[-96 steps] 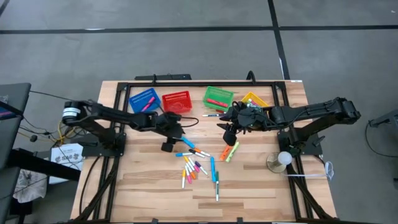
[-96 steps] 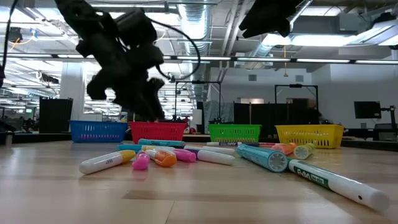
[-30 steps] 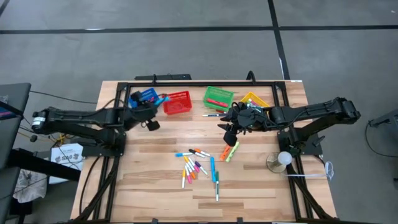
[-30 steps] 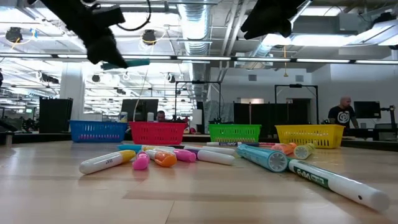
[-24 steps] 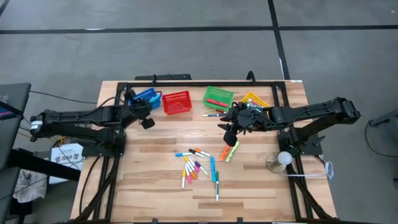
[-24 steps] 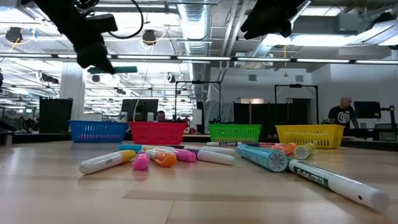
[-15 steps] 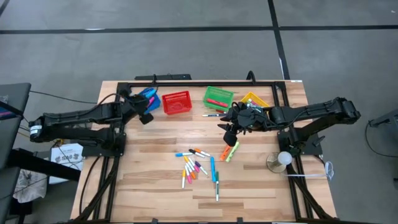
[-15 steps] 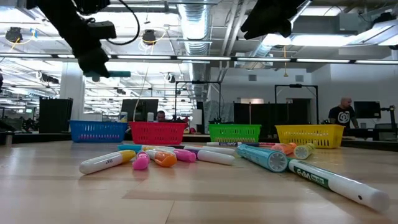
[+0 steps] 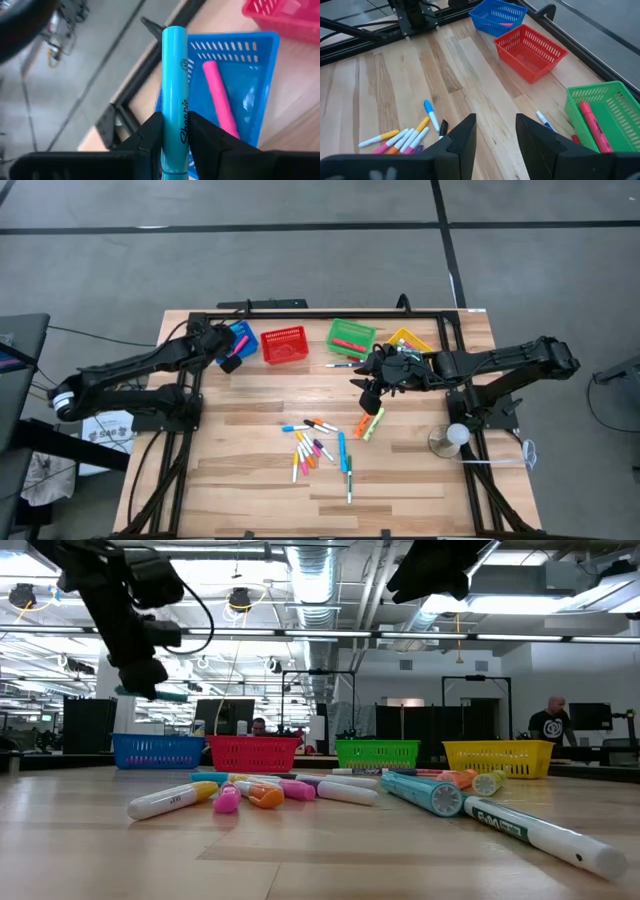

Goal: Pick & Place Markers
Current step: Put the top large blue highlighter pen into the blue bin

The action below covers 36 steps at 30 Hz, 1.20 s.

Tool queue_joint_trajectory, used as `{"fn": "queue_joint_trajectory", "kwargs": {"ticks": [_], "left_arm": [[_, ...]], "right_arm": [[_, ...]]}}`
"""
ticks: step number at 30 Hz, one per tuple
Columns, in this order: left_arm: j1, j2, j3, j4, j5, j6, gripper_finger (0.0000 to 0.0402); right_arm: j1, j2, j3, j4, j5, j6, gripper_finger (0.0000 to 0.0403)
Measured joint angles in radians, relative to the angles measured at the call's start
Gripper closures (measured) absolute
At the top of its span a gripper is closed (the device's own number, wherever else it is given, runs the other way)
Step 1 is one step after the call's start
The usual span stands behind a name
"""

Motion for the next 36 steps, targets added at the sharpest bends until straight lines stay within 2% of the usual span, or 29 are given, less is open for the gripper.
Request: {"fn": "queue_joint_trajectory", "kwargs": {"ticks": [6,15,32,36], "left_arm": [[0.054,0.093,0.000,0.042,0.045,0.001,0.0321],[0.055,0.201,0.000,0.115,0.084,-0.006,0.0321],[0.055,0.210,0.000,0.150,0.086,-0.063,0.0320],[0.055,0.210,0.000,0.153,0.086,-0.059,0.0309]], "right_arm": [[0.000,0.000,0.000,0.000,0.000,0.000,0.0274],[0.000,0.000,0.000,0.001,0.000,0.000,0.0274],[0.000,0.000,0.000,0.000,0.000,0.000,0.0274],[0.000,0.000,0.000,0.000,0.000,0.000,0.0274]]}}
